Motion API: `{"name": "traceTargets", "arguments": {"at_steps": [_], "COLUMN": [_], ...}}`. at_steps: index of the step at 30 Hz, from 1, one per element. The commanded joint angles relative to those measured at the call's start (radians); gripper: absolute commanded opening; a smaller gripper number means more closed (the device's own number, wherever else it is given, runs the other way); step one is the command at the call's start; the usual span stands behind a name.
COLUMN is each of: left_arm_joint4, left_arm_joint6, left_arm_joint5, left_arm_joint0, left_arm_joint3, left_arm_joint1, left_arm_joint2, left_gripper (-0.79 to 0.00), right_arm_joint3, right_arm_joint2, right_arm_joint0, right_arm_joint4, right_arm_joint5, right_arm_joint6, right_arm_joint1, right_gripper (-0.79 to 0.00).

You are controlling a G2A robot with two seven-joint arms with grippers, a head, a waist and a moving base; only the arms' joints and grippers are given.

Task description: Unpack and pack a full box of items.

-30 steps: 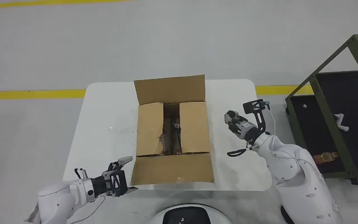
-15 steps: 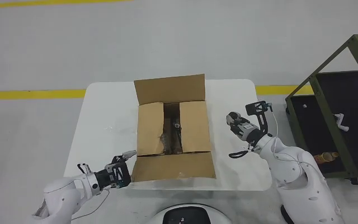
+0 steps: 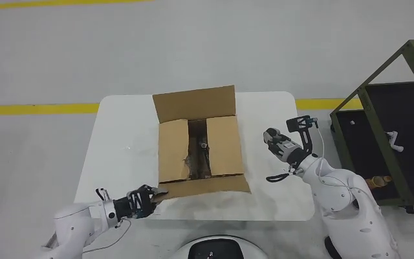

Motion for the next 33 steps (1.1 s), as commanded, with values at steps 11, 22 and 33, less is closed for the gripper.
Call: {"name": "traceTargets", "arguments": {"at_steps": [11,22,33], "left_arm_joint4": [-0.095,0.056,-0.063], "left_arm_joint6": [0.060,0.259,0.053], "left_arm_joint5": [-0.109,-0.180,-0.111], "left_arm_joint0": [-0.051,-0.047,-0.089], "left_arm_joint3": [-0.026,-0.020,0.063], "left_arm_joint1": [0.006,0.036,0.029], "left_arm_joint2": [0.024,0.060,0.066], "left_gripper": [-0.785,-0.785,0.000], "right_arm_joint3": [-0.037,-0.041,-0.027], "right_arm_joint2": [0.071,0.097,0.067], "right_arm_joint0": [-0.010,-0.010,-0.004], "right_arm_joint4": [0.008,0.013,0.025], "right_arm_joint5": [0.010,0.010,0.016], "right_arm_joint6": [0.021,0.036,0.044], "right_arm_joint1": [0.010,0.016,0.017], "right_gripper": [-0.785,-0.785,-0.785]}}
